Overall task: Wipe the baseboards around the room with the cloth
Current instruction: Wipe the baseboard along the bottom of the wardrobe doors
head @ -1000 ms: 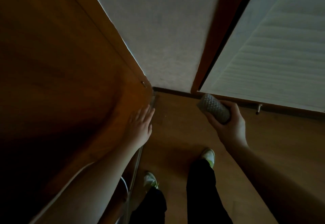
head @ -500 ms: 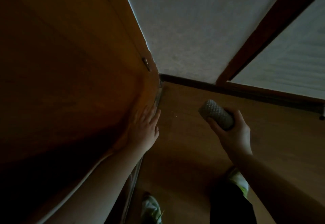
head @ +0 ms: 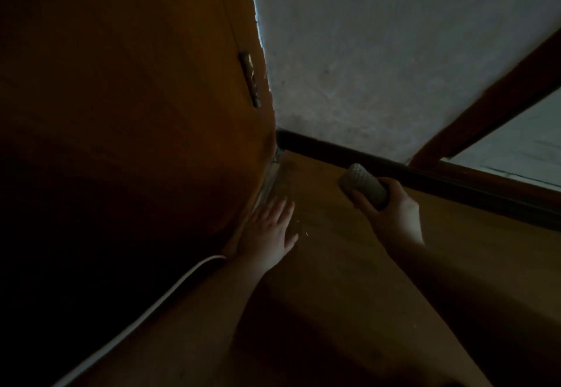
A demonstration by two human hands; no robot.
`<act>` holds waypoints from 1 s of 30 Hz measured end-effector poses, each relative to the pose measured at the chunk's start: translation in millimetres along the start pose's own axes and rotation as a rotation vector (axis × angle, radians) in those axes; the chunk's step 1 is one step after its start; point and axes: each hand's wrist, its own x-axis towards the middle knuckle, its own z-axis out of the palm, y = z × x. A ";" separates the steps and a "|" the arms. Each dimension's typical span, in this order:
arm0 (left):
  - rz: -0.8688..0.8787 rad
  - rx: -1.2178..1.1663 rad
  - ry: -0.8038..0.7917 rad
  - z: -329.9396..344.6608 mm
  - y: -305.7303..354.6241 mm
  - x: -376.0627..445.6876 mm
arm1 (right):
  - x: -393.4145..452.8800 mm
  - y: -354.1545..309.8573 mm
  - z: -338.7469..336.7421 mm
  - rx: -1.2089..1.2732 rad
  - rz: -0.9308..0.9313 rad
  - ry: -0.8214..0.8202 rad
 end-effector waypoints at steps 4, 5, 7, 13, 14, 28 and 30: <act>0.030 0.031 -0.172 38.6 -16.0 16.1 | 38.9 17.4 62.7 -0.096 -0.066 -0.010; 0.027 0.066 -0.176 45.6 -20.8 17.6 | 48.1 18.0 79.7 -0.116 -0.099 -0.016; 0.034 0.098 -0.174 54.0 -27.9 19.0 | 62.5 15.8 111.9 -0.145 -0.170 -0.029; 0.014 0.120 -0.198 47.7 -27.2 15.5 | 82.3 -7.4 168.9 -0.185 -0.218 -0.064; 0.012 0.121 -0.217 46.8 -25.9 13.3 | 84.9 -11.2 173.9 -0.193 -0.214 -0.062; 0.049 0.149 -0.187 46.8 -30.7 9.2 | 116.4 -27.7 207.7 -0.195 0.048 0.007; 0.085 0.128 -0.141 51.0 -37.6 8.1 | 112.0 -16.8 195.5 -0.211 0.052 0.026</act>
